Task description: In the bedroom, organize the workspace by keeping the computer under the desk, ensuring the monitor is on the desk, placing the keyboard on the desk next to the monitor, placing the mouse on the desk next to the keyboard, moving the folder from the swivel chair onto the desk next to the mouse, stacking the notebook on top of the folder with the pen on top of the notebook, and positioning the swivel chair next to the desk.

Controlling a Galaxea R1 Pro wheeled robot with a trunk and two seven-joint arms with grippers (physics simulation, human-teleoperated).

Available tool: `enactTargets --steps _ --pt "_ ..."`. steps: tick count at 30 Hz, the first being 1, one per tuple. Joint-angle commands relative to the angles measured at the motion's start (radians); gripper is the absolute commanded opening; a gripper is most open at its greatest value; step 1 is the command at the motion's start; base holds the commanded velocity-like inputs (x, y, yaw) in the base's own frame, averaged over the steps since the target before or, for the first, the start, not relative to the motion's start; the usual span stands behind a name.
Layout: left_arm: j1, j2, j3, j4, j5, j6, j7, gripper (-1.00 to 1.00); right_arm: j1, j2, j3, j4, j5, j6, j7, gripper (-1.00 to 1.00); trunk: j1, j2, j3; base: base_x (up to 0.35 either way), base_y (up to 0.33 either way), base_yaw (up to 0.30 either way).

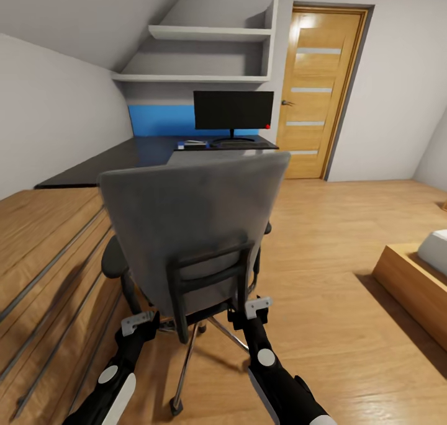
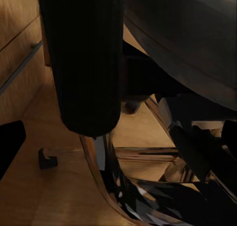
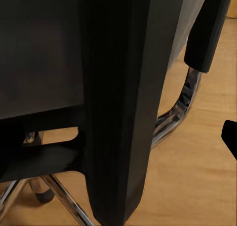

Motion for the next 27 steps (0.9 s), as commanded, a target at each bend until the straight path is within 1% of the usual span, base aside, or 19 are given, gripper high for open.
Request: enactTargets --steps 1,15,27 --pt "-0.001 0.002 -0.007 0.0 0.008 -0.005 0.007 1.0 -0.001 0.0 0.004 0.0 0.011 0.0 -0.007 1.0 0.0 0.0 -0.001 0.282 0.003 0.0" --pt "0.0 0.002 -0.007 -0.001 0.007 -0.005 0.007 1.0 -0.001 0.0 0.004 0.0 0.011 0.0 -0.008 1.0 0.0 0.0 -0.001 0.285 -0.015 0.0" --pt "0.0 0.002 -0.007 -0.001 0.006 -0.005 0.007 1.0 -0.001 0.0 0.004 0.0 0.011 0.0 -0.008 1.0 0.0 0.0 -0.001 0.28 -0.214 0.0"
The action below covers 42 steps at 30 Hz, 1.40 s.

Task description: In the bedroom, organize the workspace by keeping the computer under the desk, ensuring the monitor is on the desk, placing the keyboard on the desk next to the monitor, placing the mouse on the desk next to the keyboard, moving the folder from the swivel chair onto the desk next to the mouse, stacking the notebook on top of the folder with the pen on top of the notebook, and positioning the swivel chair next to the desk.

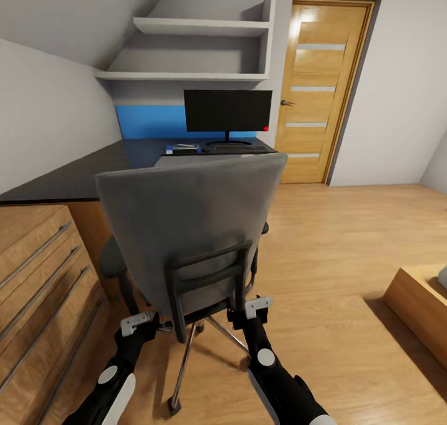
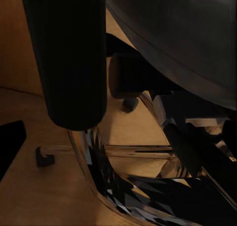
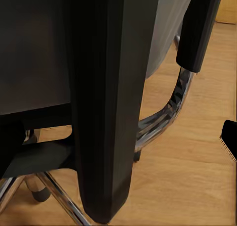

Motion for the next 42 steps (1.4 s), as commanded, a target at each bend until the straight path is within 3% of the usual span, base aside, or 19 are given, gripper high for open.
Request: enactTargets --steps 1,42 --pt "-0.001 0.001 -0.008 -0.001 0.005 -0.005 0.005 1.0 -0.001 0.0 0.002 0.001 0.005 -0.001 -0.008 1.0 0.0 0.0 -0.001 0.278 -0.231 0.0" --pt "-0.001 0.001 -0.008 -0.001 0.006 -0.006 0.005 1.0 -0.001 0.0 0.002 0.0 0.006 -0.001 -0.009 1.0 0.0 0.0 -0.001 0.271 -0.229 0.0"
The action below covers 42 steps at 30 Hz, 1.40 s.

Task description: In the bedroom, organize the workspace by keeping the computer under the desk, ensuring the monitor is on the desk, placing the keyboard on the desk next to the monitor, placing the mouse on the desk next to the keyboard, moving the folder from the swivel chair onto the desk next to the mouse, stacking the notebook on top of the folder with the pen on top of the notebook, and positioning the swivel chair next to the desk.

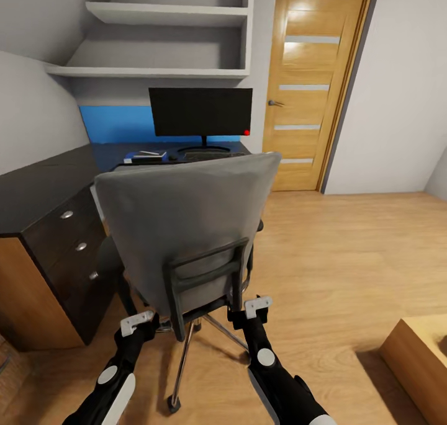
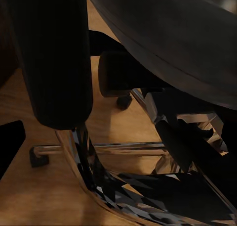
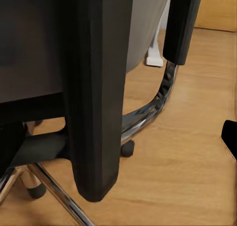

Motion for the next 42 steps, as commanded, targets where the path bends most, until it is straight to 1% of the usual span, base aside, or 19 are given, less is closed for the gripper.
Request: enactTargets --steps 1,7,22,42 --pt "-0.001 0.001 -0.009 -0.002 0.002 -0.004 0.004 1.0 -0.001 0.0 0.002 0.001 0.005 0.0 -0.011 1.0 0.0 0.0 -0.001 0.252 -0.205 0.0" --pt "-0.001 0.001 -0.009 -0.001 0.003 -0.003 0.004 1.0 -0.001 0.0 0.002 0.002 0.004 0.001 -0.018 1.0 0.0 0.0 -0.001 0.25 -0.131 0.0" --pt "-0.001 0.003 -0.008 -0.001 0.003 -0.003 0.003 1.0 -0.001 0.0 0.004 0.014 0.006 -0.002 -0.006 1.0 0.0 0.0 -0.001 0.253 -0.005 0.0" --pt "-0.001 0.003 -0.009 -0.001 0.003 -0.003 0.004 1.0 -0.001 0.0 0.003 0.015 0.006 -0.002 -0.006 1.0 0.0 0.0 -0.001 0.329 0.0 0.0"
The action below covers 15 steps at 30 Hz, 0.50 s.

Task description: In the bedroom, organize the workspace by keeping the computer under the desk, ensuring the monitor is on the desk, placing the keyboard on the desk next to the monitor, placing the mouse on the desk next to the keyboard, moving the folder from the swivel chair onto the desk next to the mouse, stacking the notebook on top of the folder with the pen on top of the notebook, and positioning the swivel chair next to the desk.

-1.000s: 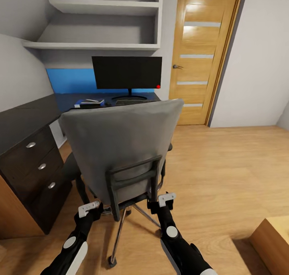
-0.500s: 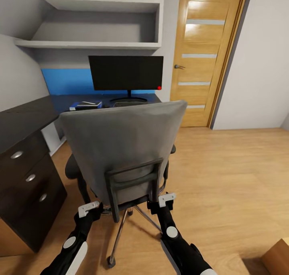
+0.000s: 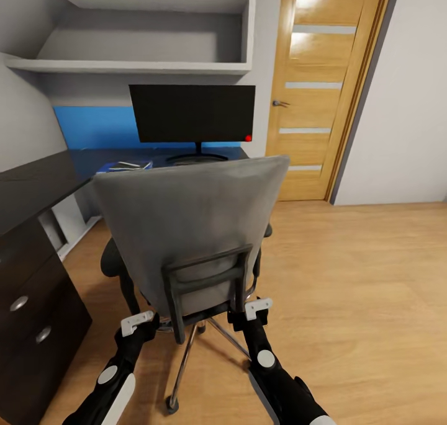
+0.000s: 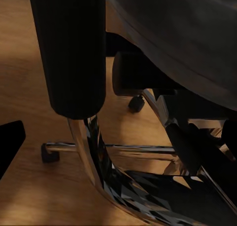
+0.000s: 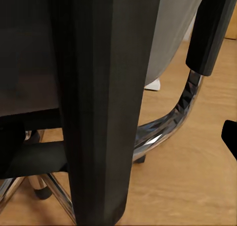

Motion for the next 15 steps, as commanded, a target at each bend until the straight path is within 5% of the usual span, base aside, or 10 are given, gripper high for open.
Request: enactTargets --steps 1,15 --pt "-0.001 0.002 -0.007 0.0 0.009 -0.005 0.008 1.0 -0.001 0.0 0.002 0.001 0.007 -0.001 -0.007 1.0 0.0 0.0 -0.001 0.335 0.0 0.0" --pt "-0.001 0.002 -0.006 0.0 0.009 -0.005 0.008 1.0 -0.001 0.0 0.001 0.001 0.007 -0.001 -0.007 1.0 0.0 0.0 -0.001 0.335 0.0 0.0"
